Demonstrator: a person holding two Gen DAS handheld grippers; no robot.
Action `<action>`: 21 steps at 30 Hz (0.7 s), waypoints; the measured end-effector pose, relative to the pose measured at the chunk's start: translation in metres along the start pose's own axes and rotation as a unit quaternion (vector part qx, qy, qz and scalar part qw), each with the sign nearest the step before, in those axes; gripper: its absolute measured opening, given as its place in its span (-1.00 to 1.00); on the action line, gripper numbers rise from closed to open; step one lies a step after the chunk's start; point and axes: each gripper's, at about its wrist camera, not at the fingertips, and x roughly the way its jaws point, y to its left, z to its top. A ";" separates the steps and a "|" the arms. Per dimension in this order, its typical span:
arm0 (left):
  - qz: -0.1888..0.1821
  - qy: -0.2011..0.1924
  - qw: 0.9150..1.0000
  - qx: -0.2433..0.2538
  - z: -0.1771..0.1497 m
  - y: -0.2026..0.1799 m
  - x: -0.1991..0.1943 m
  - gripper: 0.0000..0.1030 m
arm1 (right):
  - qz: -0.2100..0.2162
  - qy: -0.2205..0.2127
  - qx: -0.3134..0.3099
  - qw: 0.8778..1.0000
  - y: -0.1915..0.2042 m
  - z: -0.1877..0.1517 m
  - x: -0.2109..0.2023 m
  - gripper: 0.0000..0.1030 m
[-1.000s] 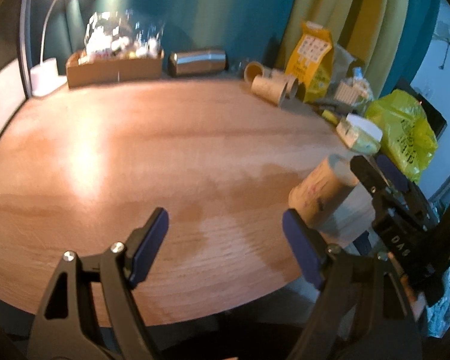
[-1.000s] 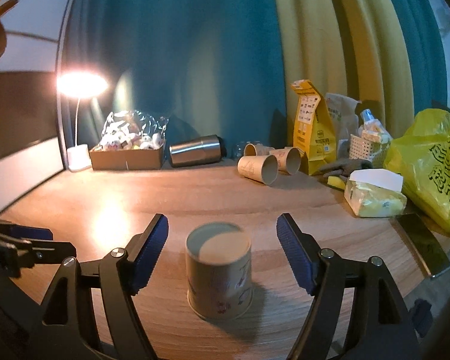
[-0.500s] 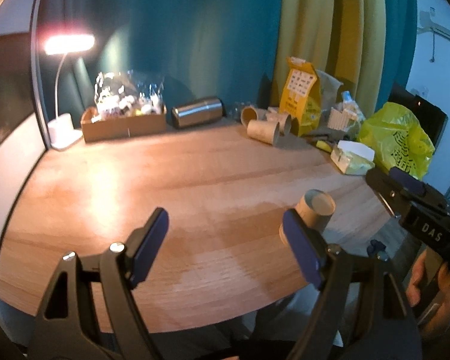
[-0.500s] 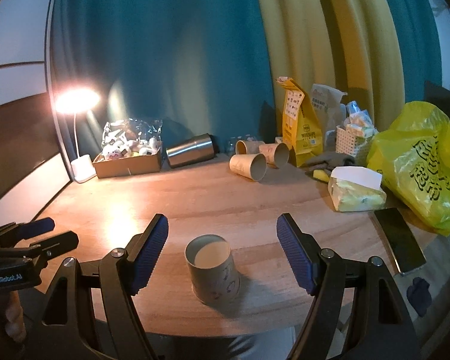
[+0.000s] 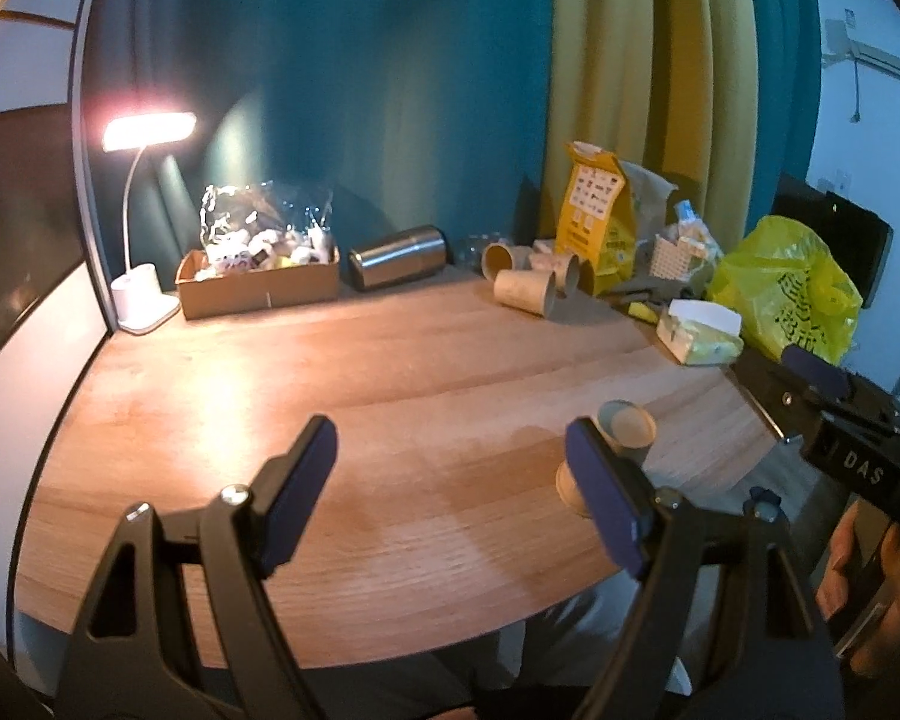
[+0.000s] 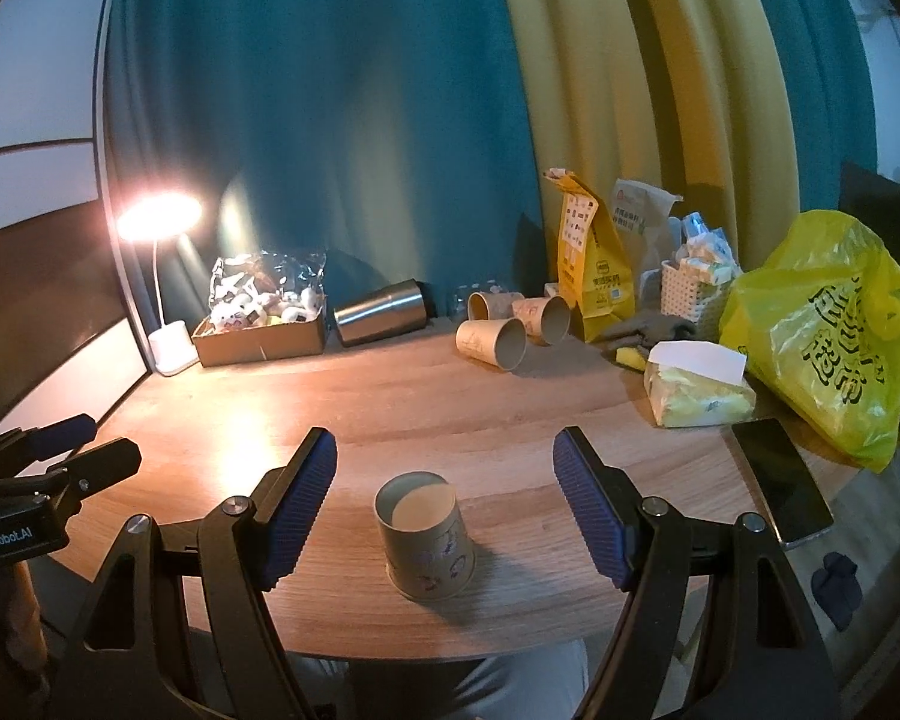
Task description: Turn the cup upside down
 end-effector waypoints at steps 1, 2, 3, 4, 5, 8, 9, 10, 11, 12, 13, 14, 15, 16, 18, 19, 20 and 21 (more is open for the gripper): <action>0.000 0.001 1.000 0.002 0.000 -0.001 0.000 0.55 | 0.001 0.000 0.001 1.000 -0.001 0.000 0.000 0.51; 0.001 0.003 1.000 0.005 0.000 -0.001 0.001 0.55 | 0.001 0.001 0.003 1.000 -0.001 0.000 0.000 0.51; 0.001 0.003 1.000 0.007 -0.001 -0.002 0.001 0.55 | 0.000 0.002 0.003 1.000 -0.002 0.000 0.001 0.51; 0.001 0.003 1.000 0.008 -0.001 -0.003 0.001 0.55 | 0.000 0.004 0.003 1.000 -0.002 0.000 0.003 0.51; 0.001 0.003 1.000 0.009 -0.001 -0.003 0.001 0.55 | -0.001 0.004 0.004 1.000 -0.002 0.000 0.004 0.51; 0.005 0.003 1.000 0.010 -0.001 -0.003 0.002 0.55 | -0.003 0.005 0.006 1.000 -0.003 -0.001 0.005 0.51; 0.008 0.003 1.000 0.010 -0.001 -0.003 0.002 0.55 | -0.003 0.006 0.006 1.000 -0.003 -0.001 0.006 0.51; 0.009 0.003 1.000 0.010 -0.002 -0.002 0.002 0.55 | -0.004 0.007 0.007 1.000 -0.003 -0.001 0.007 0.51; 0.011 0.003 1.000 0.010 -0.002 -0.002 0.002 0.55 | -0.003 0.008 0.008 1.000 -0.003 -0.001 0.008 0.51; 0.011 0.001 1.000 0.009 -0.002 -0.001 0.002 0.55 | -0.003 0.010 0.009 1.000 -0.003 -0.001 0.009 0.51; 0.009 0.000 1.000 0.006 -0.002 -0.001 0.002 0.55 | -0.002 0.011 0.008 1.000 -0.003 -0.001 0.009 0.51; 0.008 0.000 1.000 0.004 -0.002 0.000 0.001 0.55 | -0.002 0.011 0.007 1.000 -0.003 -0.001 0.009 0.51; 0.008 -0.002 1.000 0.004 -0.002 0.000 0.001 0.55 | -0.003 0.011 0.005 1.000 -0.002 -0.001 0.008 0.51; 0.008 -0.004 1.000 0.004 -0.002 0.000 0.000 0.55 | -0.004 0.011 0.005 1.000 -0.002 -0.001 0.008 0.51; 0.008 -0.005 1.000 0.004 -0.002 0.000 -0.001 0.55 | -0.005 0.010 0.005 1.000 -0.001 0.000 0.008 0.51; 0.008 -0.005 1.000 0.004 -0.002 0.000 -0.001 0.55 | -0.004 0.009 0.005 1.000 -0.001 0.000 0.008 0.51; 0.009 -0.006 1.000 0.003 -0.002 0.001 -0.001 0.55 | -0.004 0.010 0.005 1.000 -0.001 0.000 0.008 0.51; 0.009 -0.006 1.000 0.003 -0.002 0.001 -0.001 0.55 | -0.004 0.009 0.005 1.000 0.000 0.000 0.008 0.51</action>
